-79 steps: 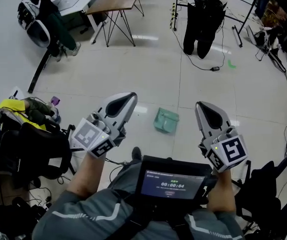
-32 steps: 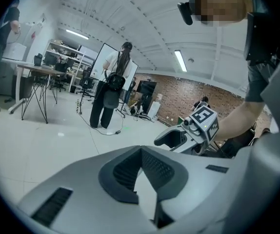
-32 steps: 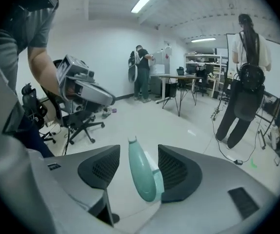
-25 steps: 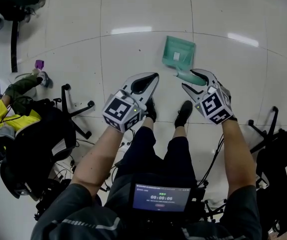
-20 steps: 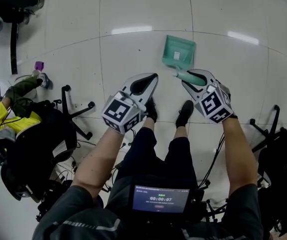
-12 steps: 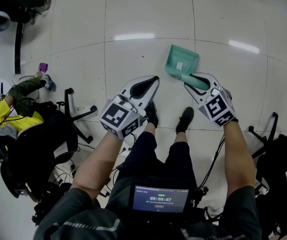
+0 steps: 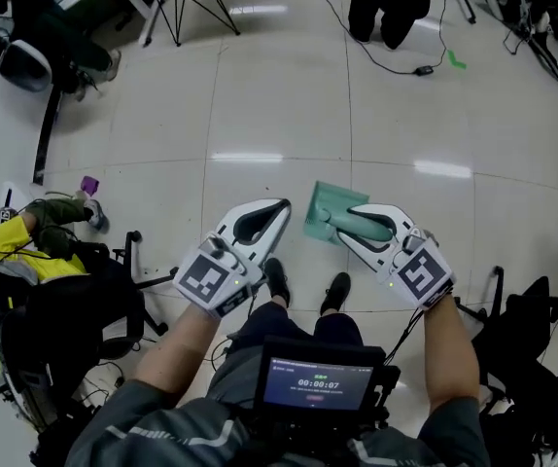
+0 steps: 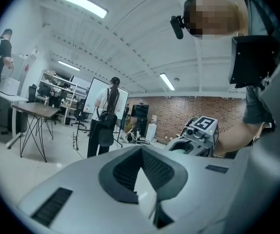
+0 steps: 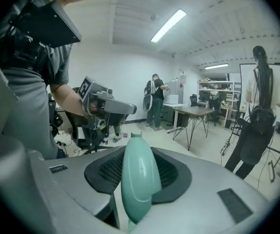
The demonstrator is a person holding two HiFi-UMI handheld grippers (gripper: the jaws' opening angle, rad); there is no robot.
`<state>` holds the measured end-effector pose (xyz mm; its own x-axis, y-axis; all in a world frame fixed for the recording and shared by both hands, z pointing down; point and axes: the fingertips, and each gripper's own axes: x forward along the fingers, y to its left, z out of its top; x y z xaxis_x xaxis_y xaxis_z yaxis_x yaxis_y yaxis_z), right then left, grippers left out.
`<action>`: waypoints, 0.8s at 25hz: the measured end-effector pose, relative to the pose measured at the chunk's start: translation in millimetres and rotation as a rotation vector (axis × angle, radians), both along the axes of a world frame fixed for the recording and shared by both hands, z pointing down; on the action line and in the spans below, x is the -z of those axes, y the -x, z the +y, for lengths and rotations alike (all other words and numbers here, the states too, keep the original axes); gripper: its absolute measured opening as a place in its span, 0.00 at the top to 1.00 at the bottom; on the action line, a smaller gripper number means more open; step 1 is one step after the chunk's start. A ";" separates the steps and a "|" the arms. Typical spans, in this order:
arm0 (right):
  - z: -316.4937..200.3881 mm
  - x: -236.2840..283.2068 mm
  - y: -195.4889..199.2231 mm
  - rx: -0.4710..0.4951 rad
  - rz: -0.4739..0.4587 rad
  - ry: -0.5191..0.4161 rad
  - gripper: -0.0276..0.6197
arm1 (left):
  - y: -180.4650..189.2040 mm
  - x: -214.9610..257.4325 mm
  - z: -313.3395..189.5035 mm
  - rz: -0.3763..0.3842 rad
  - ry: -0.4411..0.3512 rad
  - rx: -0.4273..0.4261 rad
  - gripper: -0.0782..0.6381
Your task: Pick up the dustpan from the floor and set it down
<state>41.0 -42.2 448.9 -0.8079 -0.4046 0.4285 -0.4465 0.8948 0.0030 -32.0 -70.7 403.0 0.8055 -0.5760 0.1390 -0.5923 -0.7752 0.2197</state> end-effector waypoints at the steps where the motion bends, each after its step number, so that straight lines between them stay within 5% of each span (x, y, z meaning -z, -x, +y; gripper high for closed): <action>1: 8.0 28.7 1.6 -0.006 -0.019 -0.016 0.73 | 2.8 26.4 9.2 0.005 -0.018 0.001 0.84; 5: 50.0 128.0 9.2 0.012 -0.061 -0.079 0.73 | 11.4 125.6 54.2 0.006 -0.155 0.005 0.84; 9: 82.4 197.1 19.2 0.031 -0.088 -0.093 0.73 | 20.1 185.4 78.6 0.039 -0.167 0.017 0.84; 14: 104.0 240.6 36.8 0.036 -0.113 -0.123 0.73 | 40.3 214.9 97.9 0.103 -0.150 0.016 0.84; 20: 126.3 255.5 42.5 0.051 -0.134 -0.149 0.74 | 46.4 220.6 119.0 0.072 -0.166 0.034 0.85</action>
<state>-1.5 84.1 193.4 -0.8748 -0.4122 0.2546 -0.4056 0.9105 0.0805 -78.3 48.3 182.4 0.7896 -0.6134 -0.0175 -0.6062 -0.7841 0.1330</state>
